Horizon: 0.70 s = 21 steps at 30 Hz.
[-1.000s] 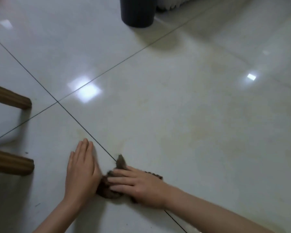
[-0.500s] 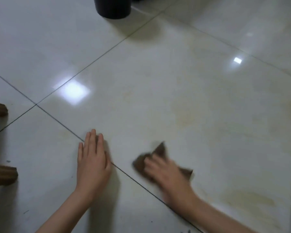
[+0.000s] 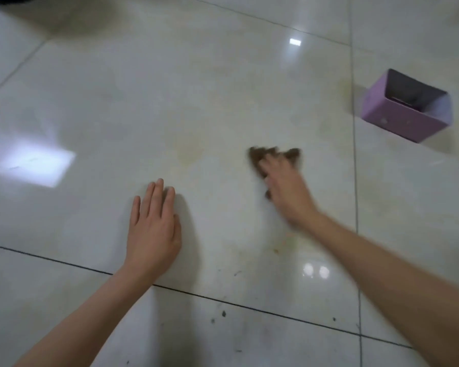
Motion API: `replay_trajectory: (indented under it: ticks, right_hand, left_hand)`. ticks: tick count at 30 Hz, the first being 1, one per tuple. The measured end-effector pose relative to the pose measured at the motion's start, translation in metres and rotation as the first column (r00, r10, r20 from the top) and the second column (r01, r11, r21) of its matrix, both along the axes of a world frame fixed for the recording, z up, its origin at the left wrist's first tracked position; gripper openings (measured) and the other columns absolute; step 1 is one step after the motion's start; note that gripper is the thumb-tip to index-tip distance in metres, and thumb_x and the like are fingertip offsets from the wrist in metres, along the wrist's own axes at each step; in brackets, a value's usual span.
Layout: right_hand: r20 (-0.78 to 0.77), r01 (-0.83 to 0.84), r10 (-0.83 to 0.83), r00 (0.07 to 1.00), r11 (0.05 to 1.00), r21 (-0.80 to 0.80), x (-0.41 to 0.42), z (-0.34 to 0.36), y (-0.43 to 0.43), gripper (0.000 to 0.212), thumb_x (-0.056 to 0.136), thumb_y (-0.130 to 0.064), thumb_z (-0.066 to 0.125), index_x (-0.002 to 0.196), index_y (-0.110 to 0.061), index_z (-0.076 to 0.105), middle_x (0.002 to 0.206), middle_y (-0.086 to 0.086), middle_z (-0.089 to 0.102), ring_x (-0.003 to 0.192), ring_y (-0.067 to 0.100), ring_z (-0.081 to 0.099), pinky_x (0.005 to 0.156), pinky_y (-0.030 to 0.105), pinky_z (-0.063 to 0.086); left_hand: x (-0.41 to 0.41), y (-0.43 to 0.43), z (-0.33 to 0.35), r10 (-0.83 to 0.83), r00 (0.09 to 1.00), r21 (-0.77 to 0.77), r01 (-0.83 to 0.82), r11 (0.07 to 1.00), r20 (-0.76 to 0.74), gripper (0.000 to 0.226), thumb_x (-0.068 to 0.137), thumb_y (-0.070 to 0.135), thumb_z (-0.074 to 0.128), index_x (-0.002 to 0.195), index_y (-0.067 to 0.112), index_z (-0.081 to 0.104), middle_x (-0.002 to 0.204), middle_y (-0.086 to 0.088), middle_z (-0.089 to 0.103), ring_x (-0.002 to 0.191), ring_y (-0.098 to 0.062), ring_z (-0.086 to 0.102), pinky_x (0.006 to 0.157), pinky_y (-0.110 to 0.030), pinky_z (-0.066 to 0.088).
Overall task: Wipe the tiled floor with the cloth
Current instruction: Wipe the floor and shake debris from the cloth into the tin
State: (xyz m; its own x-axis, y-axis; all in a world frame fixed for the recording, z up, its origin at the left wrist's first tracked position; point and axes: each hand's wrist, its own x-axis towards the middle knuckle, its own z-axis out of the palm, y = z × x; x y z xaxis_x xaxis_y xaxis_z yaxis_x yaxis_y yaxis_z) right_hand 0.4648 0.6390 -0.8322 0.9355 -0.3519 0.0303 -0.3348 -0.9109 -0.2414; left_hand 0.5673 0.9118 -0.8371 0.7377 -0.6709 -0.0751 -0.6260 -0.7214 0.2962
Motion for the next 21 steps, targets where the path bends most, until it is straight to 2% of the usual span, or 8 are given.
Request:
replay_trajectory:
  ticks: [2,5,7,9,11,15,18,21]
  right_hand:
    - [0.041,-0.177,0.176,0.984,0.984,0.034,-0.041,-0.009,0.078,0.048,0.08,-0.004,0.055,0.127,0.006,0.058,0.136,0.026,0.052,0.127,0.048,0.047,0.104,0.061,0.037]
    - [0.028,-0.419,0.425,0.905,0.876,0.238,-0.101,-0.007,0.151,0.053,0.081,-0.01,0.049,0.134,-0.013,0.055,0.147,0.005,0.047,0.136,0.028,0.041,0.112,0.047,0.028]
    - [0.054,-0.518,0.533,0.844,0.787,0.335,-0.106,-0.003,0.133,0.045,0.085,0.0,0.048,0.128,-0.009,0.06,0.141,0.006,0.053,0.13,0.026,0.047,0.114,0.04,0.026]
    - [0.006,-0.364,0.389,0.921,0.856,0.368,-0.092,0.01,0.084,0.042,0.083,0.01,0.052,0.121,-0.003,0.065,0.132,0.016,0.059,0.12,0.03,0.056,0.106,0.039,0.037]
    - [-0.036,-0.052,0.066,0.997,0.952,0.301,-0.086,0.017,0.008,0.047,0.083,0.013,0.051,0.127,-0.003,0.059,0.135,0.019,0.054,0.124,0.032,0.051,0.106,0.035,0.037]
    - [-0.034,0.314,-0.313,0.949,0.946,0.084,-0.11,0.004,-0.054,0.045,0.096,0.001,0.044,0.141,0.0,0.043,0.153,0.016,0.034,0.142,0.034,0.029,0.119,0.038,0.019]
    - [0.05,0.286,-0.288,0.956,0.957,0.042,-0.118,-0.019,0.036,0.047,0.09,-0.002,0.041,0.135,0.001,0.052,0.145,0.018,0.046,0.135,0.037,0.041,0.107,0.049,0.038]
    - [0.031,-0.026,0.023,0.999,0.991,0.13,-0.142,-0.021,0.128,0.057,0.08,-0.014,0.041,0.136,-0.012,0.052,0.146,0.006,0.048,0.135,0.027,0.042,0.107,0.047,0.036]
  left_hand:
    - [-0.002,-0.009,0.002,-0.024,1.0,0.014,0.024,1.0,0.014,0.062,0.091,0.023,0.021,0.149,0.002,0.029,0.159,-0.015,0.016,0.149,-0.028,0.008,0.121,-0.045,0.004]
    - [-0.013,-0.02,0.008,-0.065,0.998,0.052,0.064,0.997,0.016,0.062,0.09,0.021,0.021,0.148,0.001,0.03,0.158,-0.016,0.02,0.148,-0.03,0.012,0.12,-0.048,0.01]
    - [-0.019,-0.023,0.009,-0.065,0.998,0.053,0.064,0.997,0.026,0.061,0.089,0.018,0.024,0.146,-0.001,0.035,0.156,-0.018,0.025,0.146,-0.033,0.018,0.119,-0.051,0.015]
    - [-0.026,-0.024,0.011,-0.063,0.998,0.067,0.062,0.996,0.025,0.06,0.088,0.016,0.027,0.144,-0.001,0.038,0.154,-0.018,0.029,0.145,-0.034,0.023,0.118,-0.051,0.018]
    - [-0.032,-0.025,0.012,-0.068,0.997,0.072,0.067,0.995,0.02,0.058,0.089,0.016,0.028,0.142,-0.002,0.041,0.151,-0.019,0.035,0.143,-0.034,0.029,0.116,-0.052,0.023]
    - [-0.039,-0.029,0.01,-0.079,0.996,0.068,0.076,0.995,0.034,0.055,0.088,0.015,0.032,0.137,-0.004,0.047,0.147,-0.022,0.041,0.138,-0.037,0.037,0.111,-0.054,0.031]
    - [-0.042,-0.034,0.007,-0.044,0.998,0.075,0.04,0.996,0.049,0.057,0.09,0.017,0.029,0.142,-0.002,0.041,0.152,-0.022,0.032,0.142,-0.036,0.029,0.113,-0.052,0.024]
    - [-0.052,-0.046,0.007,-0.081,0.996,0.108,0.076,0.991,0.037,0.06,0.092,0.023,0.023,0.145,-0.001,0.035,0.155,-0.019,0.026,0.145,-0.034,0.022,0.116,-0.05,0.02]
